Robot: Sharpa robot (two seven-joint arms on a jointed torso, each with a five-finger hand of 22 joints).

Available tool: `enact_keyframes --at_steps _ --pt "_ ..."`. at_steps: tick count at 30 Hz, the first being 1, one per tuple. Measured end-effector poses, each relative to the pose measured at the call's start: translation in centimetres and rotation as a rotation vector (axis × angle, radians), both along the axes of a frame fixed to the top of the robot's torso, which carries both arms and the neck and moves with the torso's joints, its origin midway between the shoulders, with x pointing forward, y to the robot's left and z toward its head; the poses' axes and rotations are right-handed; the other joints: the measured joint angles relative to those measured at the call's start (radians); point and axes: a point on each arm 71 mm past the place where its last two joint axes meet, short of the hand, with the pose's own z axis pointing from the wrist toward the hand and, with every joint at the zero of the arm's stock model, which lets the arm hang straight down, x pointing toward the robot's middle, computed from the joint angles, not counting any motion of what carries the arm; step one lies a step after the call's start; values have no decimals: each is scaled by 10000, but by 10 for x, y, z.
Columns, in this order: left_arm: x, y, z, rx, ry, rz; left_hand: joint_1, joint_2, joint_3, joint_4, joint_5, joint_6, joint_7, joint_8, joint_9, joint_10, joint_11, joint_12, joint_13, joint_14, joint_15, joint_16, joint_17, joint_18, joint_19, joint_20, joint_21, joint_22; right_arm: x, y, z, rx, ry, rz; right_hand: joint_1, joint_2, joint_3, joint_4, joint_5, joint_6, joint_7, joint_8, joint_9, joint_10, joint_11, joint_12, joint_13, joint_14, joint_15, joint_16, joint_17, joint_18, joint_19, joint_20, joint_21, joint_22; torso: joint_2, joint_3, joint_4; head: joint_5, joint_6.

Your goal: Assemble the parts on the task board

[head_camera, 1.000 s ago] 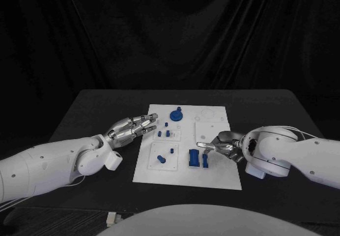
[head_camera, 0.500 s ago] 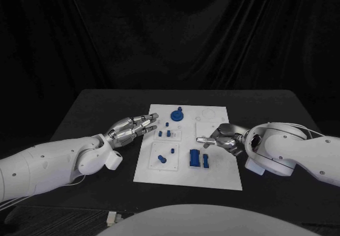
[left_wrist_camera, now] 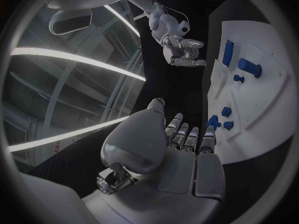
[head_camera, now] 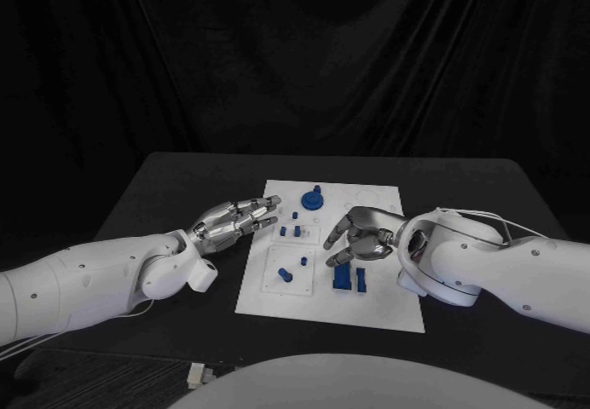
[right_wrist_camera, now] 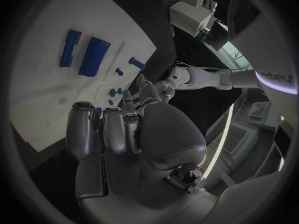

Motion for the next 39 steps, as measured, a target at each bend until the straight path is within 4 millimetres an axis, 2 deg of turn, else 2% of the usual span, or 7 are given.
enact_keyframes --at_steps 5,12,18,21,25,30,39 --pt "0 1 0 -9 -15 17 0 0 0 0 0 0 0 0 0 0 0 45 0 0 0 38 0 0 0 0 0 -1 3 27 2 -224 -1143 1015 22 -22 331 -331 534 -355 -106 96 17 -55 -55 -7 0 -43 -44 -1 -71 0 -6 -21 0 0 7 1 6 69 0" --pt "-1 3 1 4 -46 86 0 0 16 -16 50 0 0 41 10 31 31 79 10 0 0 38 10 0 37 37 0 -1 3 56 -2 -500 -2021 1995 22 -22 516 -516 679 -391 -70 195 57 -56 -56 -3 0 -46 -50 -2 -82 1 20 -46 0 -1 7 3 7 224 0" --pt "-1 8 1 47 -72 188 35 35 42 -42 49 36 36 78 10 31 31 79 10 21 21 38 19 0 37 37 0 -1 2 71 -10 -642 -2355 2442 -28 18 811 -555 201 -391 -70 522 168 -56 -56 11 0 -60 -65 -3 -82 1 19 -46 0 -2 6 3 17 387 0" --pt "-2 12 2 85 -93 271 40 40 42 -42 87 72 72 78 21 31 31 79 10 24 24 38 20 1 37 37 0 -2 1 78 -14 -694 -2429 2639 -331 -43 919 -448 -163 -335 -15 714 231 -51 -99 10 -1 -56 -192 -4 -68 1 19 -46 0 -2 4 2 17 449 0" --pt "-2 16 2 133 -124 374 40 40 71 -13 87 72 71 78 22 31 31 79 9 24 24 38 20 1 37 37 0 -2 -2 84 -19 -744 -2453 2878 -716 -200 1060 -306 -260 -302 20 754 247 96 -228 -82 -54 37 -386 -11 -48 1 19 -46 4 -2 3 1 19 478 0" --pt "-2 18 2 153 -146 422 40 40 69 -14 87 71 71 78 21 31 31 79 9 21 21 38 19 0 37 37 0 -2 -4 88 -22 -832 -2455 3102 -1046 -454 1238 -43 -605 -301 19 684 197 196 -302 -79 -115 71 -333 -11 -40 0 19 -46 41 -3 2 1 17 494 0" --pt "-2 17 2 142 -161 418 40 40 69 -14 87 71 71 78 20 31 31 78 8 20 20 38 20 1 37 37 0 -3 -7 97 -31 -948 -2320 3387 -1274 -685 1622 341 -250 -265 56 559 101 211 -244 -77 -71 59 -321 -11 -43 1 -17 -9 41 -3 0 1 2 437 0"
